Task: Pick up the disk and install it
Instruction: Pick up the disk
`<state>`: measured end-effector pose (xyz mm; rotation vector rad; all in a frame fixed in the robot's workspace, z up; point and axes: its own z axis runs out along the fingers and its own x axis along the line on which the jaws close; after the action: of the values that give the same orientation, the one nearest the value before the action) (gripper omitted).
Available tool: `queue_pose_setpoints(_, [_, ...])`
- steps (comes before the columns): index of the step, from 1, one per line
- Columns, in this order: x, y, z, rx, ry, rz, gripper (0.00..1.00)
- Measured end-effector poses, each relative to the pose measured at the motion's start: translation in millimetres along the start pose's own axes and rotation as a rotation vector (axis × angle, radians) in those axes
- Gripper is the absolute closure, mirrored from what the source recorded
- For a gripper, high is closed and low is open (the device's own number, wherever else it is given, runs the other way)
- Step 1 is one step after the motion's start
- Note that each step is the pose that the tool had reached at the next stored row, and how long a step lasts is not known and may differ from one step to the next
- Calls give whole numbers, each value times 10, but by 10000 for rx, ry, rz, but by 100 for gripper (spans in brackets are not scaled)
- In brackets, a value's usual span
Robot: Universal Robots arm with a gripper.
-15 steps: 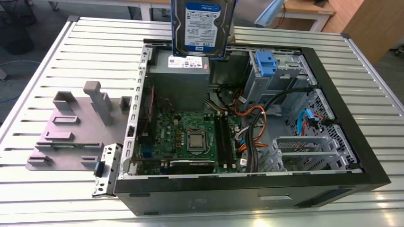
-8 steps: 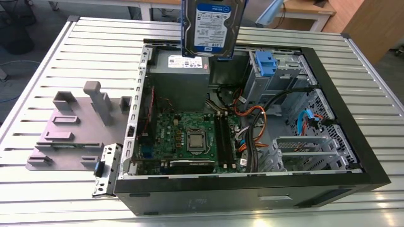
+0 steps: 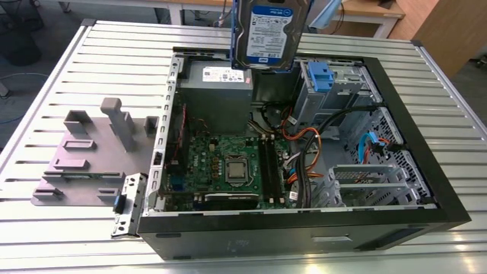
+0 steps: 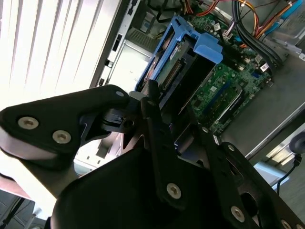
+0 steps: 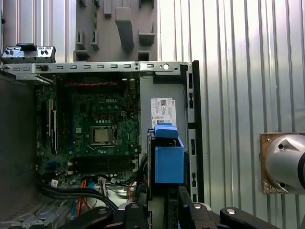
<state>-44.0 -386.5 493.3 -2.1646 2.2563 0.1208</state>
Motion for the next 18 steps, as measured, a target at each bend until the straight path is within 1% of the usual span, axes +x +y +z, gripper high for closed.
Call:
queue_pose_setpoints(4, [-2,-23,0,1,0,0,65])
queue_pose_setpoints(7, [-4,-78,-1,0,0,-1,65])
queue_pose_setpoints(11, [-7,-172,-3,0,-1,-1,65])
queue_pose_setpoints(13, [-8,-187,-3,0,0,-1,65])
queue_pose_setpoints(18, [-7,-189,-3,0,-1,0,65])
